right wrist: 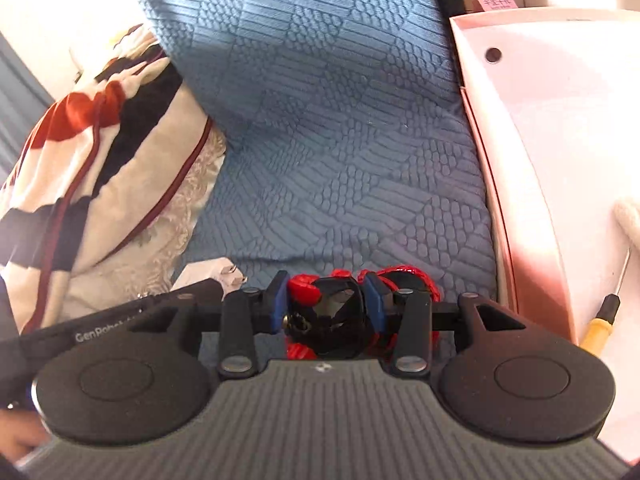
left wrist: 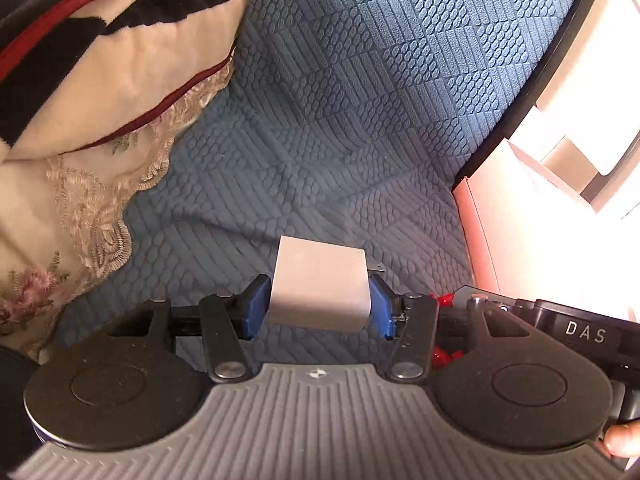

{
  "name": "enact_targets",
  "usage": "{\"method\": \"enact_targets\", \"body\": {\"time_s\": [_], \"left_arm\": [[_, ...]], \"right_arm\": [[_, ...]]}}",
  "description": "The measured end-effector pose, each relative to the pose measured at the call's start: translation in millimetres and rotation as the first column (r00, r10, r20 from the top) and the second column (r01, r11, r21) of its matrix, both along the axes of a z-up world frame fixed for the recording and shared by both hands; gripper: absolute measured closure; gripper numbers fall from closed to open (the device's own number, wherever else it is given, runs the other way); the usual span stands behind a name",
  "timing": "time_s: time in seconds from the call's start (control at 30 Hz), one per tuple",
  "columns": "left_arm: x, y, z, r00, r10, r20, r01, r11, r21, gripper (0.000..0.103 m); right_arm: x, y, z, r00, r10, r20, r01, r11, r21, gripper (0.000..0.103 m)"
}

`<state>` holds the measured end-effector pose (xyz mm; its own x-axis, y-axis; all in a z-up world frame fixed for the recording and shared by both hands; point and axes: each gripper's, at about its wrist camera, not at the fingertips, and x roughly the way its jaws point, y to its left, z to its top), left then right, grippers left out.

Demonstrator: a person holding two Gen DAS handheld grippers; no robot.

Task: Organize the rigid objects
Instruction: 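Carry the charger and red-black toy in both grippers toward the pink box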

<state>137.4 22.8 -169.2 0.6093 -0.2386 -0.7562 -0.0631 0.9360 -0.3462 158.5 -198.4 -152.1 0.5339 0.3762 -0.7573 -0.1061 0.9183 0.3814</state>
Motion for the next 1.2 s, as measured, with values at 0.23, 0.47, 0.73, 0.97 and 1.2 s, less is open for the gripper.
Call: {"method": "enact_targets", "body": {"time_s": [0.23, 0.47, 0.73, 0.97, 1.2], "left_arm": [[2, 0, 1, 1.000, -0.011, 0.015, 0.011, 1.000, -0.010, 0.045], [5, 1, 3, 1.000, -0.008, 0.017, 0.008, 1.000, -0.015, 0.045], [4, -2, 2, 1.000, -0.014, 0.019, 0.014, 1.000, 0.005, 0.045], [4, -1, 2, 1.000, -0.011, 0.017, 0.011, 1.000, 0.000, 0.045], [6, 1, 2, 1.000, -0.007, 0.013, 0.007, 1.000, -0.014, 0.045]], "right_arm": [[1, -5, 2, 0.999, -0.050, 0.016, 0.050, 0.999, -0.012, 0.049], [-6, -3, 7, 0.998, -0.017, 0.053, 0.019, 0.999, -0.030, 0.023], [-3, 12, -2, 0.999, 0.033, 0.038, -0.025, 0.982, -0.189, 0.024], [4, 23, -12, 0.998, 0.052, 0.030, -0.043, 0.966, -0.254, 0.027], [17, 31, -23, 0.998, 0.059, 0.030, -0.046, 0.944, -0.327, 0.041]]}}
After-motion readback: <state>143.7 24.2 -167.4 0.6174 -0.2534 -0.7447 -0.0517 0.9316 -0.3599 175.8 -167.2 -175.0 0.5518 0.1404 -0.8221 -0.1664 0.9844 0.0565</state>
